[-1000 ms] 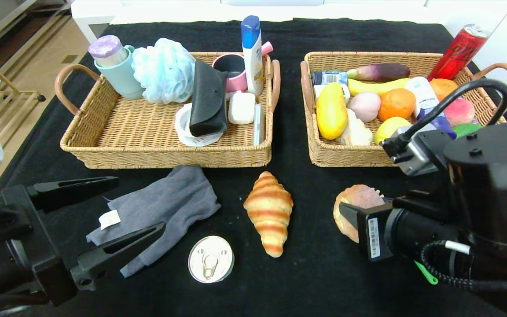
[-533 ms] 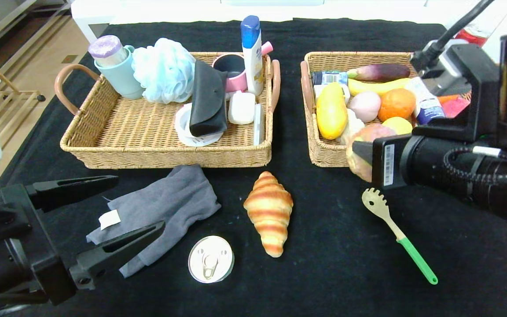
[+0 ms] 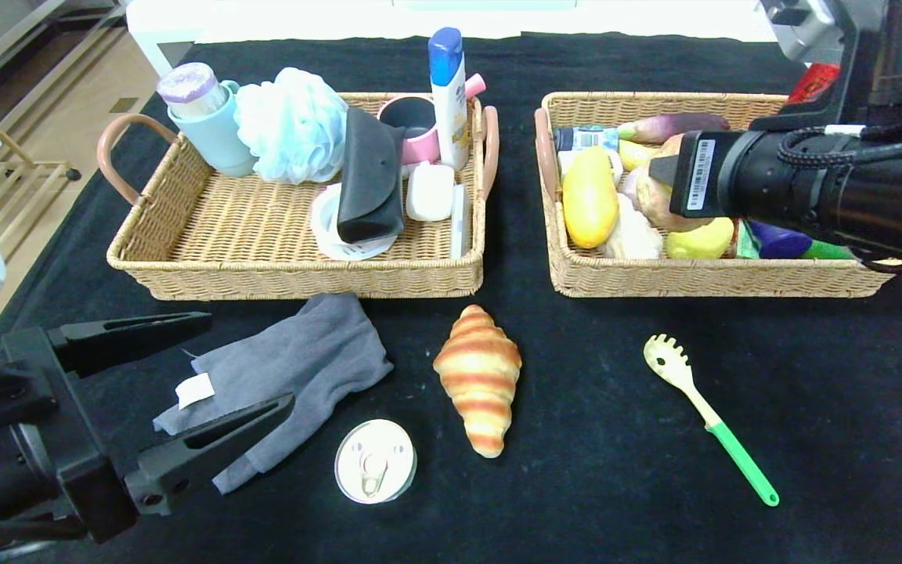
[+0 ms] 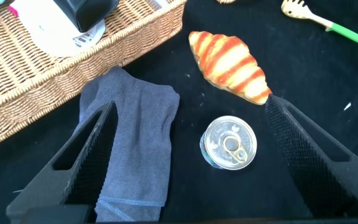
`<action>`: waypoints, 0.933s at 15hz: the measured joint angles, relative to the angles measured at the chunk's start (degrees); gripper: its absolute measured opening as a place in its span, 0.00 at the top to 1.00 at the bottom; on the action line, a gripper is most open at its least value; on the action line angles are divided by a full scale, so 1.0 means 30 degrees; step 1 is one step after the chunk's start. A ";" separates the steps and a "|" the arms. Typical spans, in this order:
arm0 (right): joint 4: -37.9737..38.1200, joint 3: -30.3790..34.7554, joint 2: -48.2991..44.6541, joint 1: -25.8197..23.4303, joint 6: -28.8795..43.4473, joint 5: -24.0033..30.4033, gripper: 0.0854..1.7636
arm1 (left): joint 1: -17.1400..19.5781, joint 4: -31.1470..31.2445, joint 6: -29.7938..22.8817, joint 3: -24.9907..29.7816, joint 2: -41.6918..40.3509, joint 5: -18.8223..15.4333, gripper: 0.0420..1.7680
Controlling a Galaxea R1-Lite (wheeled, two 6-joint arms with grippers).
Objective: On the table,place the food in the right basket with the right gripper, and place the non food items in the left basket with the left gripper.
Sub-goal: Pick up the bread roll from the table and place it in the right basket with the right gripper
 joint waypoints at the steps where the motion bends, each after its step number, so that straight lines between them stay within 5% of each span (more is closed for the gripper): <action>1: -0.0024 -0.0488 0.0337 -0.0423 0.0000 0.0333 0.56 | -0.0008 -0.0008 0.0000 -0.0008 0.0000 -0.0008 0.03; 14: -0.1203 -0.3385 0.3373 -0.4677 -0.0240 0.1483 0.56 | -0.0037 -0.0065 0.0012 0.0049 -0.0167 -0.0057 0.03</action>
